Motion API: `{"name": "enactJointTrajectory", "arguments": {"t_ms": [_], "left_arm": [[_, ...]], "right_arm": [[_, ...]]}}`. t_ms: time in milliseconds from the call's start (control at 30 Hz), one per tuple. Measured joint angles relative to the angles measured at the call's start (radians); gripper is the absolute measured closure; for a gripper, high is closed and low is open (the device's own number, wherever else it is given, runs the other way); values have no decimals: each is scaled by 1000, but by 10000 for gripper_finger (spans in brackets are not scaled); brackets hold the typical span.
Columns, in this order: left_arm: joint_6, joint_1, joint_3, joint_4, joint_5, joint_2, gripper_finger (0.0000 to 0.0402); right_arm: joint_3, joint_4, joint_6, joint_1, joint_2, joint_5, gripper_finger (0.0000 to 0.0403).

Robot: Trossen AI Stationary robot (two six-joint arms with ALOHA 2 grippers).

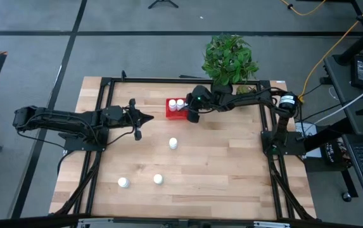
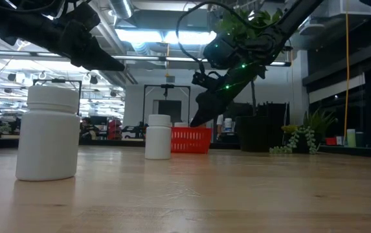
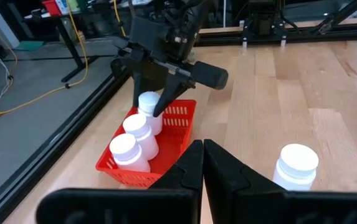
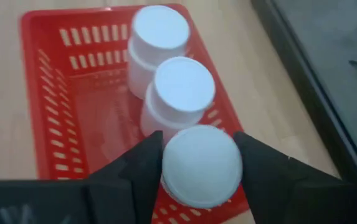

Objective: Pick and place pill bottles into a basket
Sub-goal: Put the white pill bottle into the red bin

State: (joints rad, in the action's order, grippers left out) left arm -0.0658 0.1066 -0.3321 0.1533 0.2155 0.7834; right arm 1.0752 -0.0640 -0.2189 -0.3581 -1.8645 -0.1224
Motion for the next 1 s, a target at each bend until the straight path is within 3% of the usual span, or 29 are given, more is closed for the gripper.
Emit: {"name": "enactJointTrajectory", "arguments": {"t_ms": [133, 500, 1000], "left_arm": [[0, 0, 0, 0, 0, 0, 391], [0, 0, 0, 0, 0, 0, 400], [1, 0, 0, 0, 0, 0, 400]], "right_arm": [[0, 0, -2, 0, 0, -17, 200], [0, -11, -12, 0, 0, -18, 227], [0, -37, -55, 0, 0, -18, 227]]}}
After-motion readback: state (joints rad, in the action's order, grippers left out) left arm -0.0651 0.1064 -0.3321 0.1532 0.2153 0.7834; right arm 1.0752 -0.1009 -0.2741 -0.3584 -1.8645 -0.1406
